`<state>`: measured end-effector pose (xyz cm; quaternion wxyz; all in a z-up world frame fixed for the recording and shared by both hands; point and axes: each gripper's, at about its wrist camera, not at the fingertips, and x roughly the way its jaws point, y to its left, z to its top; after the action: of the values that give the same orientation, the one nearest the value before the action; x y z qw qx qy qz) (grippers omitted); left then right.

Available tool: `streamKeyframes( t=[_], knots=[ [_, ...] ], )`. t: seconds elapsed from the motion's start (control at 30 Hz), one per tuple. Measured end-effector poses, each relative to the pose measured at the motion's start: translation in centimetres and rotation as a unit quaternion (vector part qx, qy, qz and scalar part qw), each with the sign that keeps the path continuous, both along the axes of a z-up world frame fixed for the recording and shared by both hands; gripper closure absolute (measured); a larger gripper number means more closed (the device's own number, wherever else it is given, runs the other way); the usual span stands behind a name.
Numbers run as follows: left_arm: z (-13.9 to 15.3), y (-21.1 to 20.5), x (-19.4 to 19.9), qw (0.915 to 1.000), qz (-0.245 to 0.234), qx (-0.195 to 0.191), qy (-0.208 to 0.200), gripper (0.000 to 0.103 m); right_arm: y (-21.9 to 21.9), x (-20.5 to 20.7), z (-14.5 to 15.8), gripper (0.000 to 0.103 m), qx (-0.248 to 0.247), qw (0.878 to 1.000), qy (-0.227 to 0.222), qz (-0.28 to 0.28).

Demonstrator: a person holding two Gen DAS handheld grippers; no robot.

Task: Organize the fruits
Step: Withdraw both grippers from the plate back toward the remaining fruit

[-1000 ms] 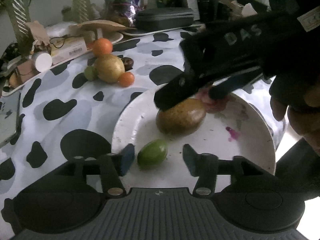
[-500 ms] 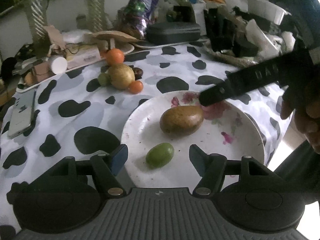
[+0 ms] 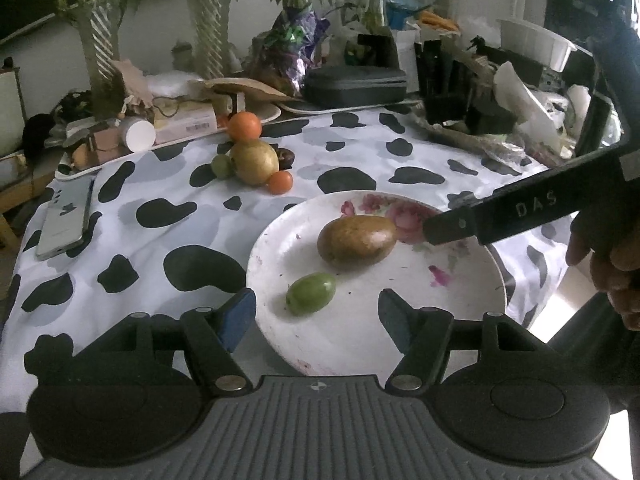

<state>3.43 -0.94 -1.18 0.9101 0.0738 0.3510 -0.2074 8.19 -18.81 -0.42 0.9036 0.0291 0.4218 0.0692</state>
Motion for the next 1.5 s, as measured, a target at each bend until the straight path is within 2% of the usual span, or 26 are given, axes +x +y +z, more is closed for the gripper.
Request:
streamKeyframes(
  t=[0.23,0.67,1.1,1.5],
  knots=[
    [0.1,0.2,-0.3,0.9999,0.007,-0.003,-0.008,0.037,0.2,-0.2,-0.1,0.000,-0.018,1.000,-0.007,0.005],
    [0.2,-0.2,0.4,0.9997,0.003,0.000,-0.025,0.037,-0.2,0.6,0.3,0.000,-0.019,1.000,-0.025,-0.003],
    [0.3,0.1,2.7,0.9996,0.011,-0.002,-0.026,0.037,-0.2,2.3,0.5,0.000,-0.038,0.998,-0.044,-0.004],
    [-0.2,0.4,5.5,0.9997,0.019,-0.001,-0.015,0.037,0.0,4.7,0.0,0.000,-0.057,0.997,-0.042,0.011]
  ],
)
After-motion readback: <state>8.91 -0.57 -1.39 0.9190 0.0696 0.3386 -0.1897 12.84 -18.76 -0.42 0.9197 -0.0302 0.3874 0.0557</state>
